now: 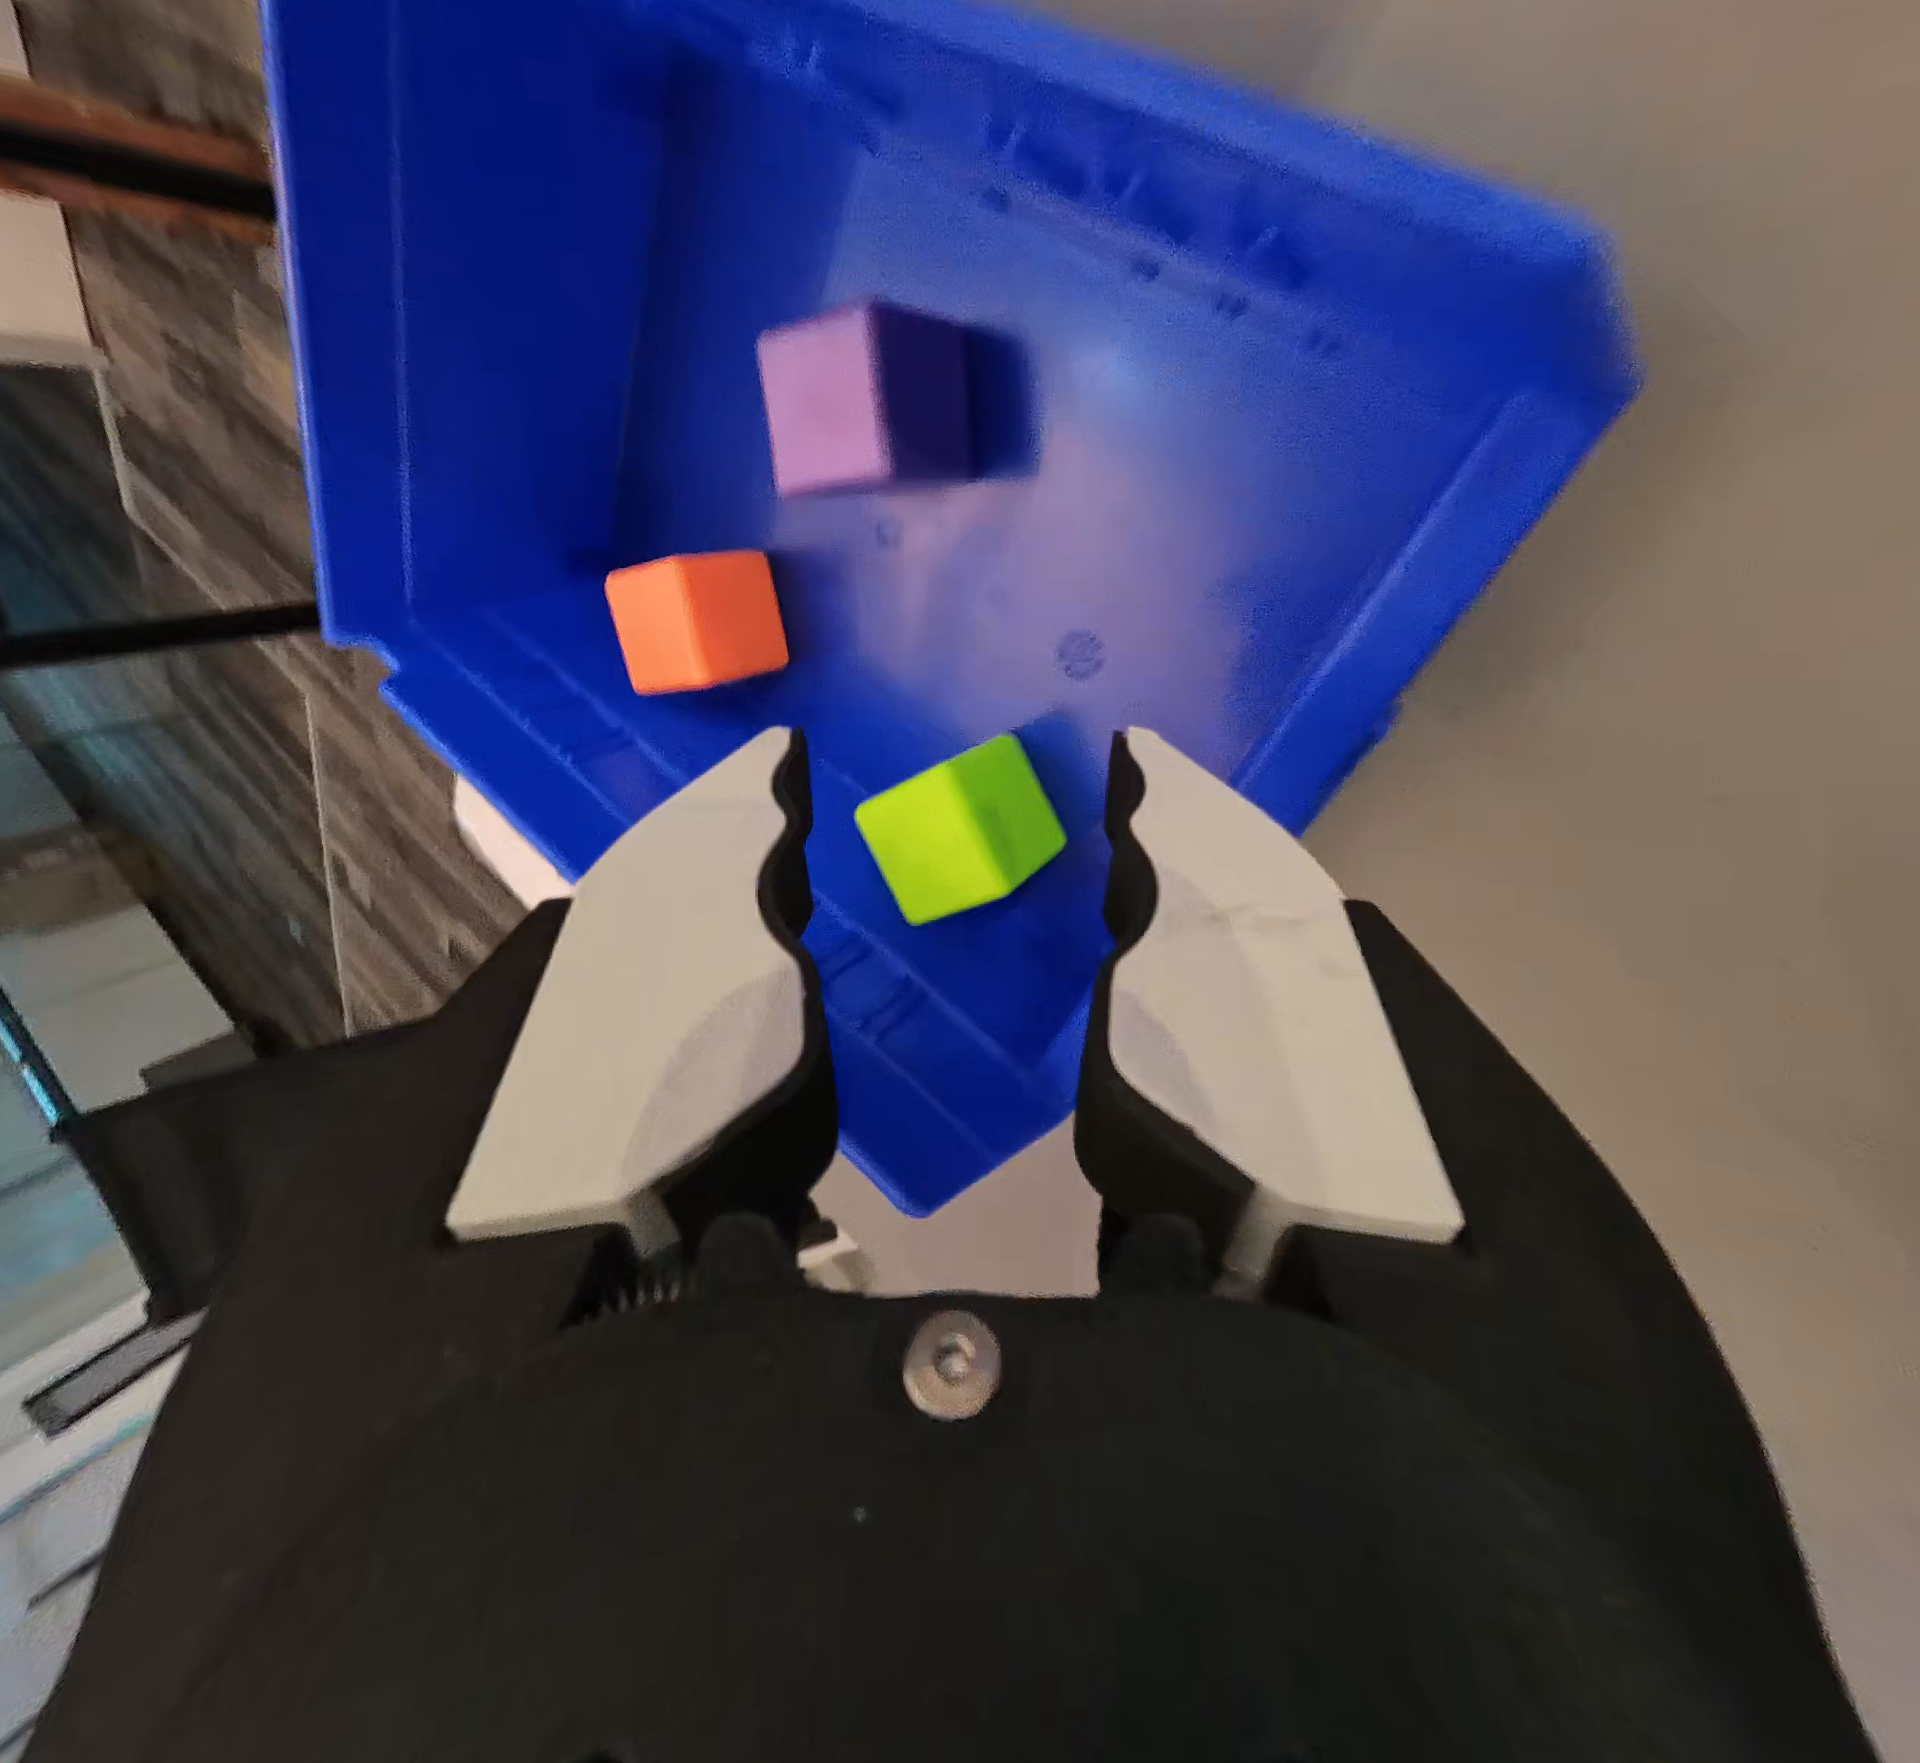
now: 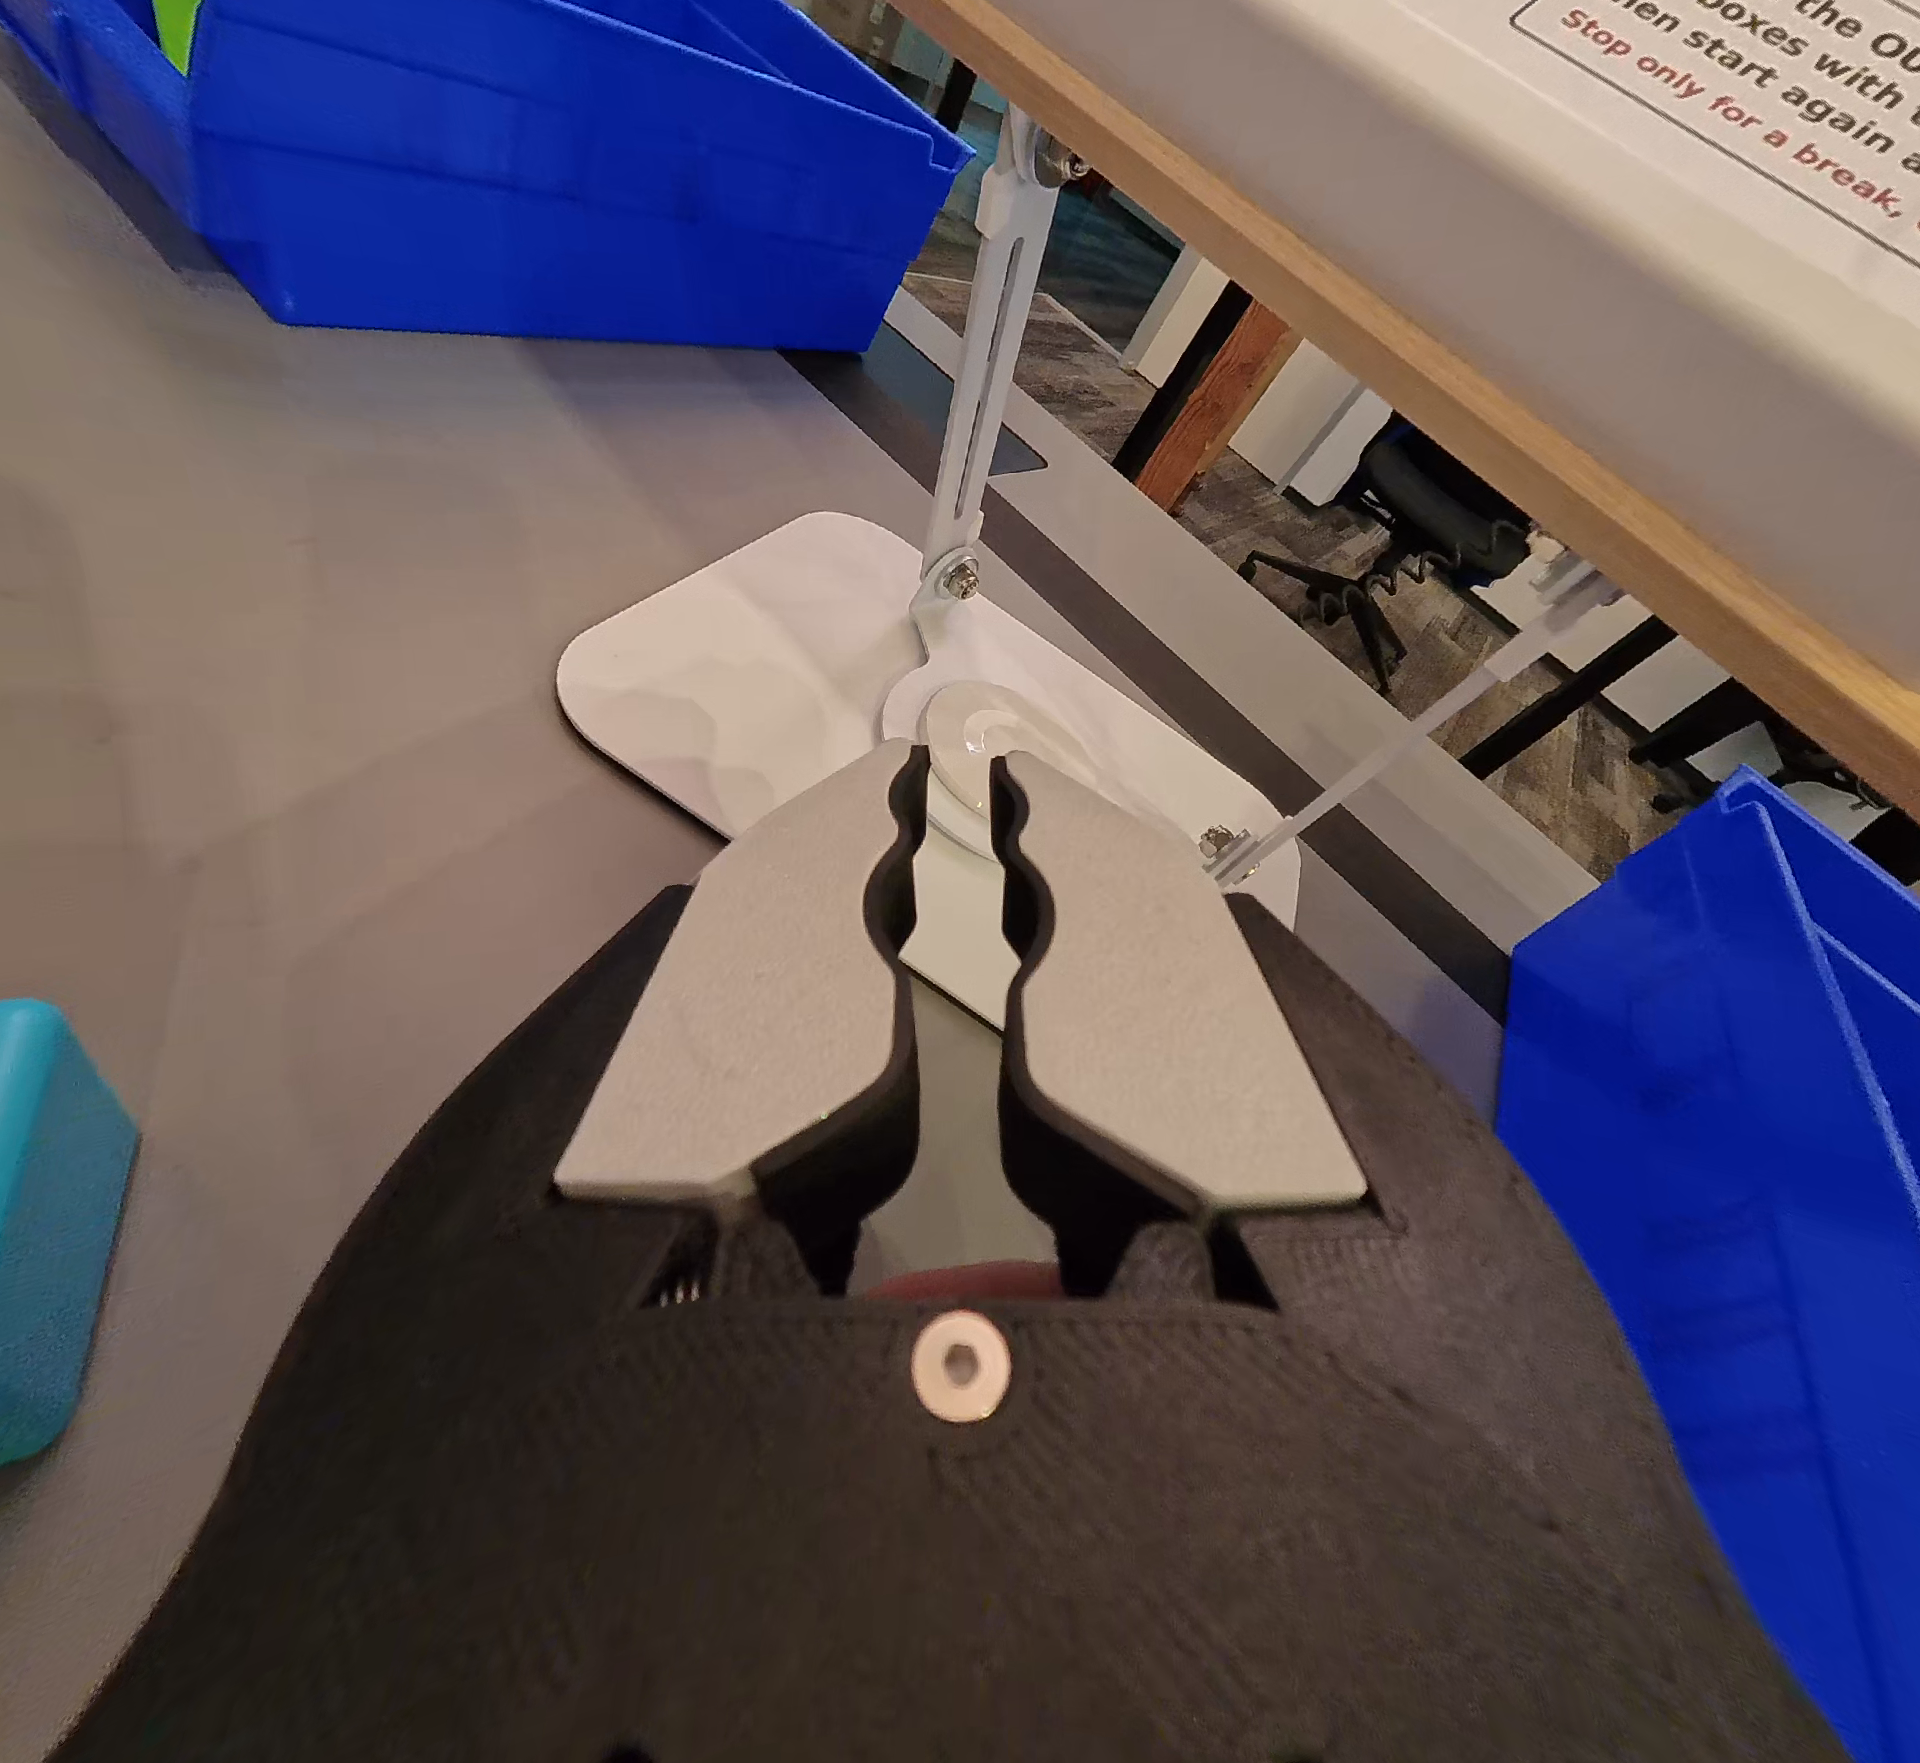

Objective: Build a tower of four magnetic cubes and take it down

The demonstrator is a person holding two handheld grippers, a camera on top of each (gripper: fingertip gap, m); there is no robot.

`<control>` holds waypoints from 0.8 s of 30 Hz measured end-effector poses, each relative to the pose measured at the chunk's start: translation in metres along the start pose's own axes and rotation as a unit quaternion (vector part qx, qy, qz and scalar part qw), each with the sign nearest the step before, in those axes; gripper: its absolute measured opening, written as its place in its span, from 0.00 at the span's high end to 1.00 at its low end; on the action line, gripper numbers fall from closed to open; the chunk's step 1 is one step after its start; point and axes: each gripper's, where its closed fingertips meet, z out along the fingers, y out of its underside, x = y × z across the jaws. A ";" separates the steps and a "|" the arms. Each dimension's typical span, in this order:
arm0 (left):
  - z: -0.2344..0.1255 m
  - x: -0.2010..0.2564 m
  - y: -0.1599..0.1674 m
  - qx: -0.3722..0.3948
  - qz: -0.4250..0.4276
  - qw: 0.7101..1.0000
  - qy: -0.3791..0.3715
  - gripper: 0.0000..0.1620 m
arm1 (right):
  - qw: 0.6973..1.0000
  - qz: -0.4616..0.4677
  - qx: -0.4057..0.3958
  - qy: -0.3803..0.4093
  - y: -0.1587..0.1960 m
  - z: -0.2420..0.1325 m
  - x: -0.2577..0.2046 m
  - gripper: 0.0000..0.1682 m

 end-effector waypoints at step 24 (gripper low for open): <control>0.082 -0.009 0.075 -0.194 -0.052 0.980 0.016 0.66 | 1.000 -0.007 -0.002 -0.002 0.000 -0.001 -0.001 0.93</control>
